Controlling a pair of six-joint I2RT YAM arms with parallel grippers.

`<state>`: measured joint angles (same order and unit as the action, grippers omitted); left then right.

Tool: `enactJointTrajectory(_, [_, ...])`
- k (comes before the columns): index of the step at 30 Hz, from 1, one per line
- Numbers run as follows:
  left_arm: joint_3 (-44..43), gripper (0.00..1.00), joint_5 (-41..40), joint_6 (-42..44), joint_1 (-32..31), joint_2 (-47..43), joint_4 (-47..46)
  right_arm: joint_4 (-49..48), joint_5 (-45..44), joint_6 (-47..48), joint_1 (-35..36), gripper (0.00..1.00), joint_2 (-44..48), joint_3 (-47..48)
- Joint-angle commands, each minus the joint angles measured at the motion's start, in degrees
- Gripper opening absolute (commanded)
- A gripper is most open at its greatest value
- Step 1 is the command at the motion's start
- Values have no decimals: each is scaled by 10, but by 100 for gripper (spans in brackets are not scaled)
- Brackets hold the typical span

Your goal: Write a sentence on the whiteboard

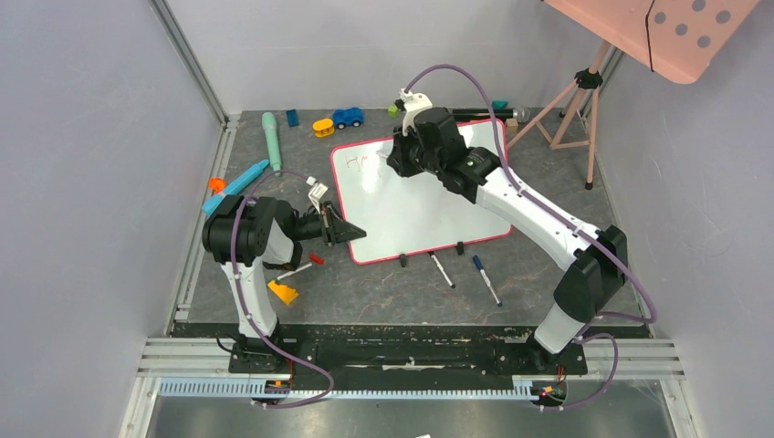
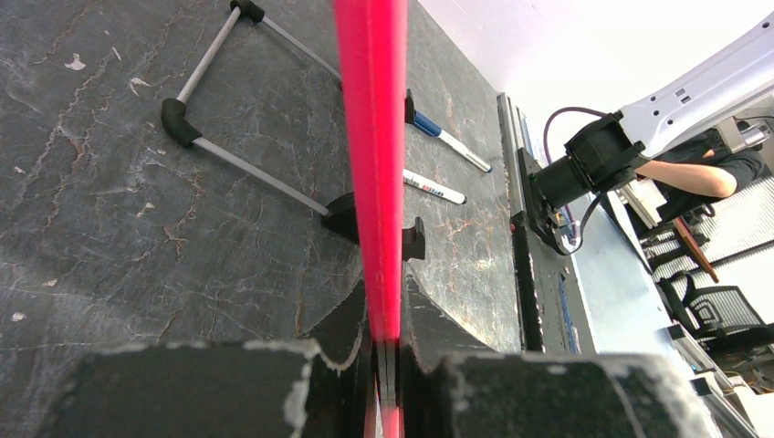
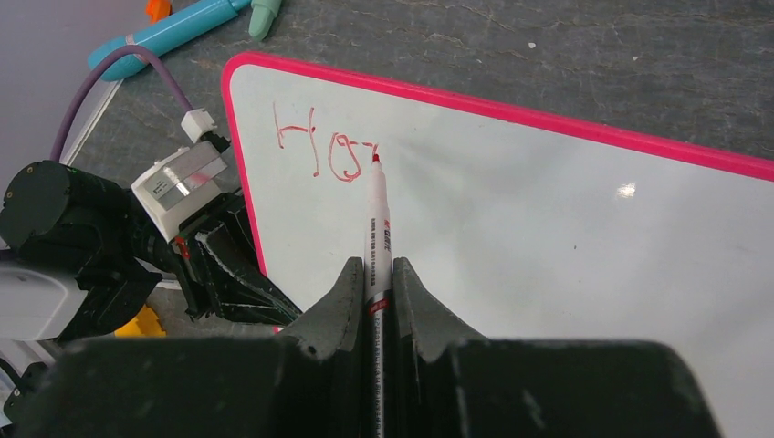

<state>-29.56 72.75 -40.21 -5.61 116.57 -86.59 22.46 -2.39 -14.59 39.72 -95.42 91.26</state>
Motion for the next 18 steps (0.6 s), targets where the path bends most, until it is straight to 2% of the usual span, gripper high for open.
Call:
enactJointTrajectory(1, [11, 2, 2, 72, -7, -6, -26, -25, 9, 3, -3, 0, -8, 19])
enactJointTrajectory(18, [10, 2, 2, 72, -7, -7, -26, -32, 2, 10, -3, 0, -32, 33])
